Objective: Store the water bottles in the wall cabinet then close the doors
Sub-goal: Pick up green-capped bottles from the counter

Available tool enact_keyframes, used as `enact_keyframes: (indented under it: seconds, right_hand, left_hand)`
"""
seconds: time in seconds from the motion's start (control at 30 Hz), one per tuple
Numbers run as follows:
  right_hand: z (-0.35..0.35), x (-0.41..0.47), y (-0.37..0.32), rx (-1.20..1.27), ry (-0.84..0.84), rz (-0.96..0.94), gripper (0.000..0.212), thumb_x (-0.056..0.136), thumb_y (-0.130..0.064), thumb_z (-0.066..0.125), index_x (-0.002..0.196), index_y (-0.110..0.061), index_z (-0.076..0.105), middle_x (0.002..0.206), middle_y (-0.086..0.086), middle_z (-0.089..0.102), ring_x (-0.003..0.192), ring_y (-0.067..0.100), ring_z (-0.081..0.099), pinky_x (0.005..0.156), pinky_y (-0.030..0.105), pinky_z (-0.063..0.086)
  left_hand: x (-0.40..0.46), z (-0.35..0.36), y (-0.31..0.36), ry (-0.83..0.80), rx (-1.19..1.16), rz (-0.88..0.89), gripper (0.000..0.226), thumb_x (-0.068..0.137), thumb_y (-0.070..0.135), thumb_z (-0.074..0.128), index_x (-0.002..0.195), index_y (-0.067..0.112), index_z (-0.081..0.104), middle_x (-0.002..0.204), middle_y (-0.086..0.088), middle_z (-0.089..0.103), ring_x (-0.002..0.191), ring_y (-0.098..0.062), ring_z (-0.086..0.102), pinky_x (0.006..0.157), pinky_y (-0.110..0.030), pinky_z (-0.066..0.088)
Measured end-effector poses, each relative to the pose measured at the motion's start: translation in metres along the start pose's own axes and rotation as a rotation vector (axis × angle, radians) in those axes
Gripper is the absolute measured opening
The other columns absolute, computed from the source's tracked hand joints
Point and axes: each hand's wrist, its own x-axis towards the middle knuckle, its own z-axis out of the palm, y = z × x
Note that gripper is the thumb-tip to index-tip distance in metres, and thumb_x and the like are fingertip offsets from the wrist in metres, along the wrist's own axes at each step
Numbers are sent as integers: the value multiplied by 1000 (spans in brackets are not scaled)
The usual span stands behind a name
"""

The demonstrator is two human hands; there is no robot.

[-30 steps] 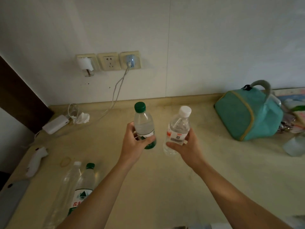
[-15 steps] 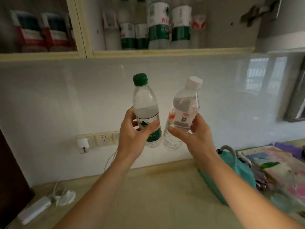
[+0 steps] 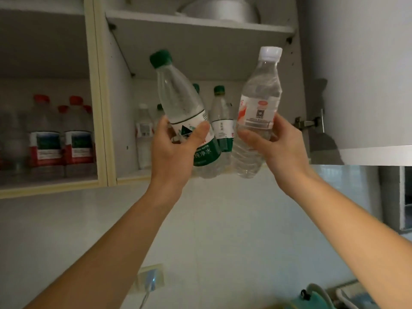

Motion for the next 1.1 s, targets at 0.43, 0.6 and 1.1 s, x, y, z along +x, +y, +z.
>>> enact_keyframes:
  seconds: [0.43, 0.6, 1.1]
  right_hand:
    - [-11, 83, 44, 59, -89, 270, 33, 88, -21, 75, 119, -23, 65, 105, -6, 75, 94, 10, 73, 68, 25, 60]
    - [-11, 93, 68, -10, -127, 248, 21, 91, -28, 72, 108, -35, 64, 95, -17, 75, 85, -2, 71, 65, 17, 52]
    - [-14, 122, 97, -168, -168, 282, 34, 89, -23, 76, 117, -28, 58, 101, -13, 67, 92, 3, 62, 69, 20, 43]
  left_hand:
    - [64, 39, -12, -171, 313, -228, 37, 86, 37, 77, 117, 25, 59, 107, 4, 70, 91, -12, 69, 71, -29, 57]
    - [78, 51, -19, -213, 582, -188, 36, 86, 46, 75, 100, 14, 66, 101, -7, 74, 88, -26, 73, 84, -47, 60]
    - [100, 96, -59, -121, 1010, -117, 73, 87, 60, 68, 131, 4, 53, 136, -17, 47, 115, -35, 56, 79, -41, 46]
